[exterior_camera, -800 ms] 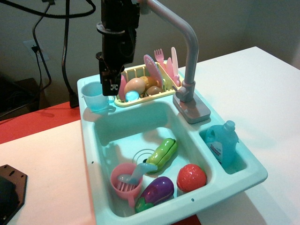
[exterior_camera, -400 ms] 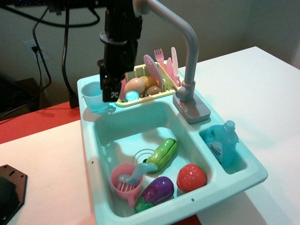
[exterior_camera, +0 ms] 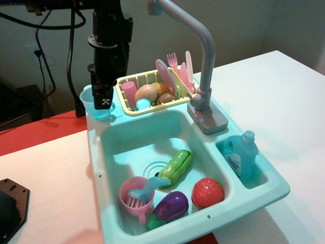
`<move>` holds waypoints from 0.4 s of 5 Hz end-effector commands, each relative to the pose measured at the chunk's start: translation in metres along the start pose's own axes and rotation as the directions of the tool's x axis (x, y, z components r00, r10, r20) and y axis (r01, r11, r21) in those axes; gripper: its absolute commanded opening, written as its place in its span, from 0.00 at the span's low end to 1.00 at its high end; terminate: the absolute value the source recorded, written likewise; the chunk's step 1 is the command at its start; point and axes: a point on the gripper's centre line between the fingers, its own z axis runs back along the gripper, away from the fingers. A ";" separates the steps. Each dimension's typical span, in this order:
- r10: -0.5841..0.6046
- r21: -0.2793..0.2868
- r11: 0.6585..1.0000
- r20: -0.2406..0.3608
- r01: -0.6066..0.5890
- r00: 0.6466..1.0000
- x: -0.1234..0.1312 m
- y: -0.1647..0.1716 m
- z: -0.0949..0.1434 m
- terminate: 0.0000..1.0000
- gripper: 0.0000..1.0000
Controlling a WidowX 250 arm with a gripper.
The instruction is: Put cup from counter to sink
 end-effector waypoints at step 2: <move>0.005 0.014 1.000 0.048 -0.006 0.999 -0.018 0.010 0.008 0.00 1.00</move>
